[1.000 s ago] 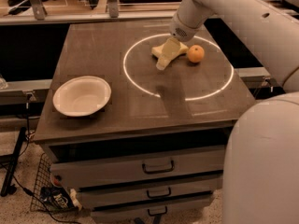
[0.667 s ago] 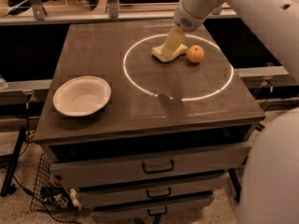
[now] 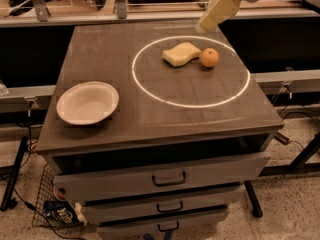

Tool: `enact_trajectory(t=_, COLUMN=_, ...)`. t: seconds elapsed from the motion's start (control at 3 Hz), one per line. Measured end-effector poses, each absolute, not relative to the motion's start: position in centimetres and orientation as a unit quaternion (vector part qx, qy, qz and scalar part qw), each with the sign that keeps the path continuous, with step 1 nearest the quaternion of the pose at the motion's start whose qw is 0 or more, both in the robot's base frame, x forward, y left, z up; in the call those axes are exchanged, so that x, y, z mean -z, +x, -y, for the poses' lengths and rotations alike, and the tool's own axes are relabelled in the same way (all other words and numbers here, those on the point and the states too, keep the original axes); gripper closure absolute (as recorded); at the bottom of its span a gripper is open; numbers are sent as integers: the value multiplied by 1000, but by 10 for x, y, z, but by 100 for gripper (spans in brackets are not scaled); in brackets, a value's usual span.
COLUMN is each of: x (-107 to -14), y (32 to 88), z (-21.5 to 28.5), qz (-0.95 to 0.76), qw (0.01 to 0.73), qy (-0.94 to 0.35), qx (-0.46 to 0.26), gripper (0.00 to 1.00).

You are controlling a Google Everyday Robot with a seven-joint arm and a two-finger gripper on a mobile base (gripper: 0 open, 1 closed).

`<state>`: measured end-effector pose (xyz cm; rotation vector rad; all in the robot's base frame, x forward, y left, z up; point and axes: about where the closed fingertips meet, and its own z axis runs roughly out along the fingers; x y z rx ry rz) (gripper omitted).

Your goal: Move sponge near orange

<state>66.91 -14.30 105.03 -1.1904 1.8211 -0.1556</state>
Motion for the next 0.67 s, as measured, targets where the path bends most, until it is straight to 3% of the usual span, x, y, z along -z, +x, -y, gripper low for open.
enact_trajectory(t=0.33, x=-1123, y=633, z=184, qz=-699, qw=553, qy=-447, qx=80, gripper=0)
enact_trajectory(t=0.67, x=-1133, y=619, z=208, qz=-698, qw=566, qy=-431, qx=81, gripper=0)
